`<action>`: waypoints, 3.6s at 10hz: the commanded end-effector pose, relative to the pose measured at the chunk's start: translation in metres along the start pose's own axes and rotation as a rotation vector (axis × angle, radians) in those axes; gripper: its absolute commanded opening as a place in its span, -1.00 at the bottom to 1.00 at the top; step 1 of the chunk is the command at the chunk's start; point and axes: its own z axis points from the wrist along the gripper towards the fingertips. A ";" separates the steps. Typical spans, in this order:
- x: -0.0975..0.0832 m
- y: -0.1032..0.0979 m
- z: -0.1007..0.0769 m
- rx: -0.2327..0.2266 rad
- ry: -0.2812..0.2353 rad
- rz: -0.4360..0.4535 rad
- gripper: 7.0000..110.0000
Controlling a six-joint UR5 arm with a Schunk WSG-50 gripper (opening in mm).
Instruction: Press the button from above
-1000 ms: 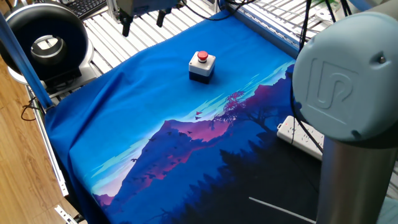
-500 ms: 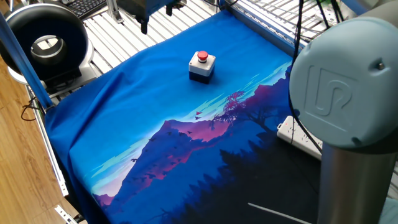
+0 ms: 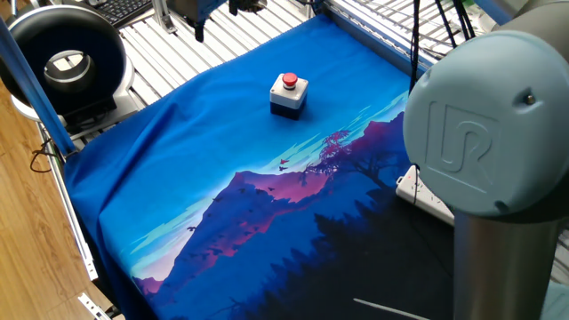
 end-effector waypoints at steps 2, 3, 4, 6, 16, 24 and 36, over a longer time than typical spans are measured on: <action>-0.002 0.016 -0.005 -0.055 -0.003 -0.008 0.57; -0.003 0.015 -0.005 -0.049 -0.008 0.003 0.57; 0.004 0.002 -0.005 0.002 0.020 0.022 -0.28; 0.015 -0.007 -0.007 0.039 0.060 0.033 -0.28; -0.023 0.027 -0.006 -0.115 -0.088 0.101 0.57; -0.008 -0.009 -0.004 0.022 -0.048 0.055 -0.71; -0.001 -0.011 -0.004 0.026 -0.022 0.059 -0.71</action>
